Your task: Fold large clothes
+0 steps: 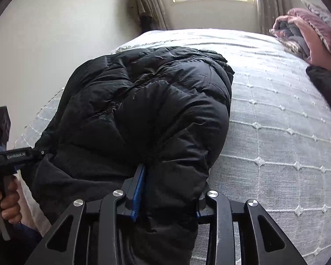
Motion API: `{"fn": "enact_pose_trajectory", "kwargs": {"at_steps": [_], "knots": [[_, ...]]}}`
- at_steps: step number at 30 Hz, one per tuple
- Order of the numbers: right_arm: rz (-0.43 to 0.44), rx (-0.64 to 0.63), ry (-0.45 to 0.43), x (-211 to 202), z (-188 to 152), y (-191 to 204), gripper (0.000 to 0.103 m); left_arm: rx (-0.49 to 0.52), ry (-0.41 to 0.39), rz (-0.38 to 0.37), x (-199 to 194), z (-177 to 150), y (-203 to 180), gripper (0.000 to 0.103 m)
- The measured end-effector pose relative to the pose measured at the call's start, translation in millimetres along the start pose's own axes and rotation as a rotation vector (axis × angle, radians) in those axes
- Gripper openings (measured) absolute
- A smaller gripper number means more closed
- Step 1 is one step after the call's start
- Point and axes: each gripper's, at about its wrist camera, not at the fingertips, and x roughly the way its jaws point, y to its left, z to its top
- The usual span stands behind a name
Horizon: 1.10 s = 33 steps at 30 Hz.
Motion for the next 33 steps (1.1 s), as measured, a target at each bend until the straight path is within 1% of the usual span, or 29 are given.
{"fn": "enact_pose_trajectory", "kwargs": {"at_steps": [2, 9, 12, 15, 17, 18, 19, 20, 22, 24, 27, 29, 33], "knots": [[-0.033, -0.043, -0.026, -5, 1, 10, 0.027, 0.02, -0.028, 0.021, -6, 0, -4, 0.018], [-0.11, -0.159, -0.073, -11, -2, 30, 0.022, 0.06, -0.087, 0.058, -13, 7, -19, 0.016], [-0.141, -0.215, -0.103, -14, -5, 45, 0.02, 0.079, -0.123, 0.06, -20, 13, -22, 0.015], [-0.166, -0.242, -0.142, -19, -1, 57, 0.019, 0.09, -0.151, 0.062, -27, 23, -20, 0.014], [-0.177, -0.245, -0.157, -19, 5, 68, 0.018, 0.07, -0.157, 0.05, -35, 35, -13, 0.014], [-0.181, -0.246, -0.159, -19, 9, 74, 0.018, 0.066, -0.17, 0.041, -41, 42, -11, 0.014], [-0.181, -0.248, -0.159, -18, 14, 81, 0.017, 0.074, -0.199, 0.036, -51, 52, -8, 0.014], [-0.174, -0.25, -0.164, -16, 21, 90, 0.017, 0.092, -0.23, 0.043, -59, 61, -7, 0.014], [-0.16, -0.265, -0.179, -12, 38, 112, 0.017, 0.143, -0.288, 0.086, -76, 82, -2, 0.014], [-0.138, -0.269, -0.204, -6, 58, 136, 0.016, 0.167, -0.329, 0.128, -89, 107, 11, 0.014], [-0.071, -0.257, -0.236, 13, 92, 178, 0.016, 0.17, -0.372, 0.188, -108, 146, 46, 0.014], [-0.018, -0.247, -0.261, 28, 113, 212, 0.016, 0.155, -0.411, 0.229, -125, 169, 73, 0.014], [0.088, -0.244, -0.296, 65, 148, 294, 0.016, 0.147, -0.47, 0.368, -162, 213, 136, 0.014]]}}
